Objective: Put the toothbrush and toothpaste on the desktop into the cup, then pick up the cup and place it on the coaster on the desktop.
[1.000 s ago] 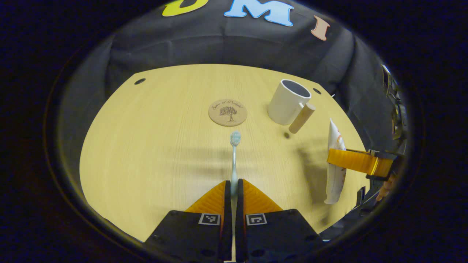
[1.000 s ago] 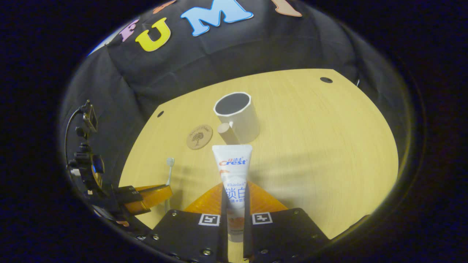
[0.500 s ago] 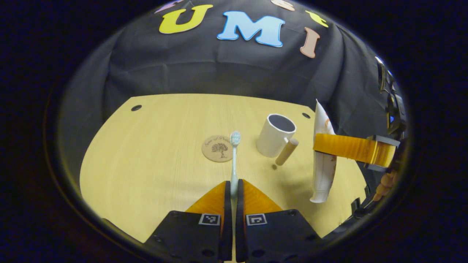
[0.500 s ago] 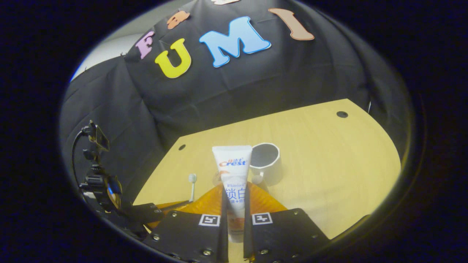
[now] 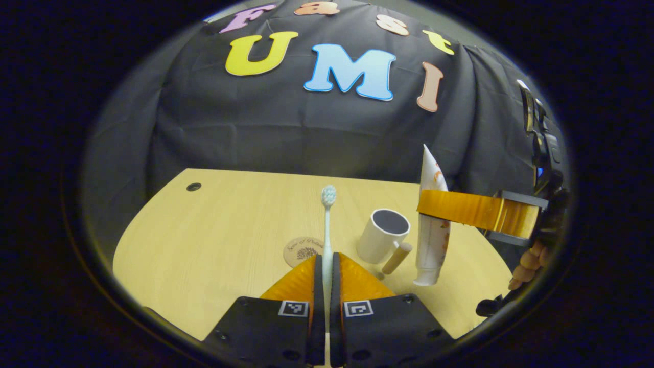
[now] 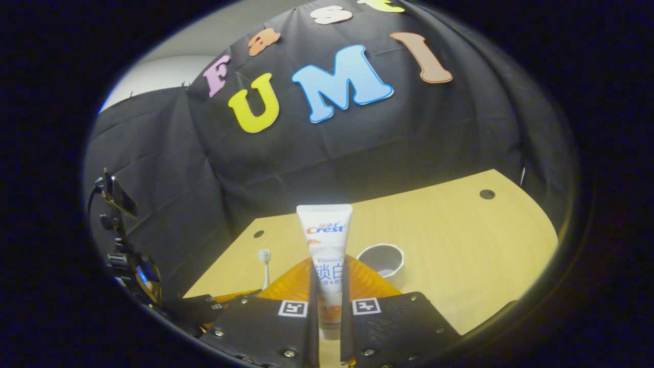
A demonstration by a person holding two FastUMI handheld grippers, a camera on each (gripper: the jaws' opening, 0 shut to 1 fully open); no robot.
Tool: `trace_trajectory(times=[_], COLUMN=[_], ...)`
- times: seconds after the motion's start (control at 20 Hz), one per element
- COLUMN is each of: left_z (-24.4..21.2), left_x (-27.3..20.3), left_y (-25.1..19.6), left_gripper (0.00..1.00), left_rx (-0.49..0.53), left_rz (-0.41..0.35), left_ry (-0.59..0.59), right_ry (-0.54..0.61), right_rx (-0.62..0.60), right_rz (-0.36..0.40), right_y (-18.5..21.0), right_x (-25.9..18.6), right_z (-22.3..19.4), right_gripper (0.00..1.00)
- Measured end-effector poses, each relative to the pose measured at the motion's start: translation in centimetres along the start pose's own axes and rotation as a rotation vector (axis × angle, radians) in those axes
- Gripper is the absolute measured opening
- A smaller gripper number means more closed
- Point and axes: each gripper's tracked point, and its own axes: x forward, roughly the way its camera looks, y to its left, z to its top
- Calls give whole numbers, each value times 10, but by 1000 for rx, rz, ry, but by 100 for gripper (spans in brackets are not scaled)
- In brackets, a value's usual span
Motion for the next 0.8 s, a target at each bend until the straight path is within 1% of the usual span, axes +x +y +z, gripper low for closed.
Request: trace_trajectory(times=[0.2,0.55,0.65,0.8], left_z=[15,47,52,55], left_x=[9,10,11,16], left_y=[6,9,9,6], left_gripper=[11,11,11,11], left_rx=[-29,8,18,31], left_rz=[13,17,17,15], left_ry=[-40,-132,-145,-149], right_ry=[-85,-223,-250,-242], right_rx=[-3,-73,-102,-152], right_rz=[-13,-67,-85,-92], right_y=[-11,-38,-46,-50], right_x=[19,53,61,73], right_z=[27,64,68,58], right_gripper=[17,17,17,17])
